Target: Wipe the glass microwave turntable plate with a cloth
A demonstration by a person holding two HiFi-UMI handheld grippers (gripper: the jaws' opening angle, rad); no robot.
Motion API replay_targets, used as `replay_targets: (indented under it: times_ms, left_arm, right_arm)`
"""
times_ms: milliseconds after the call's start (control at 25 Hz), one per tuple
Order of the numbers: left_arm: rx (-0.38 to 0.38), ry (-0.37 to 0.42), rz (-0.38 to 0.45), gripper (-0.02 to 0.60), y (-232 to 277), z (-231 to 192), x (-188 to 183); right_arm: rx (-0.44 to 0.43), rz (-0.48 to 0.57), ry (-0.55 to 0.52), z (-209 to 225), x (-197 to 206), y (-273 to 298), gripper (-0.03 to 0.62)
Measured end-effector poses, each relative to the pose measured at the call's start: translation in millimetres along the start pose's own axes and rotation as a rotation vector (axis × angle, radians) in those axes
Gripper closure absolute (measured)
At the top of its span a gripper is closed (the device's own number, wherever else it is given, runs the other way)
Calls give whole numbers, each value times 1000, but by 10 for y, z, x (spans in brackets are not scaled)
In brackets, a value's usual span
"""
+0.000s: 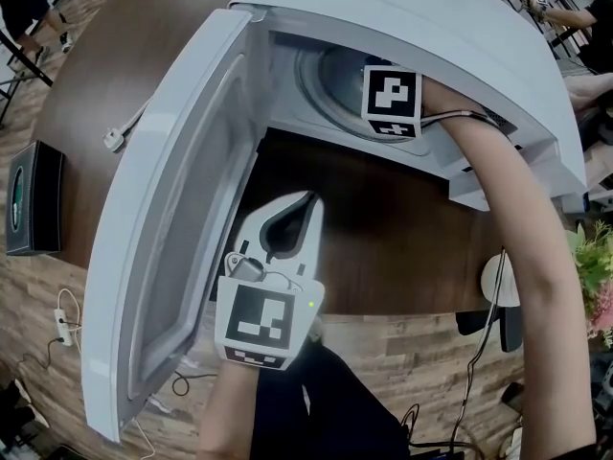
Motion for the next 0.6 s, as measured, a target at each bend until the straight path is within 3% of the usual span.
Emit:
replay_targets:
  times_ms: [120,200,320,480,600]
  left_arm:
    - [-10,-10,-5,572,5,0,29]
    - [-14,-12,-9,572,0,-3,44]
    - [-21,-9,-11,572,-6,-12,47]
    - [-29,-8,-14,572,-17,-28,47]
    - [-33,-6,-13,572,-17,-37,45]
  right_arm:
    - [19,143,101,71,-157,-160,545]
    - [36,183,104,44,-260,-227,543]
    - [96,208,24,-30,-417,-307,543]
    - [126,255,-38,-90,-648,-375,543]
    - [124,230,-155,-156,-760,-363,543]
Point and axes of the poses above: the fingertips, and each gripper's own axes: y forward along the fingers, z to its right, x out of its underside, the point moved 10 cm from there along -y, backward along the fingers, and after that the axes turned 9 degrees about -x, right-handed, at the moved point
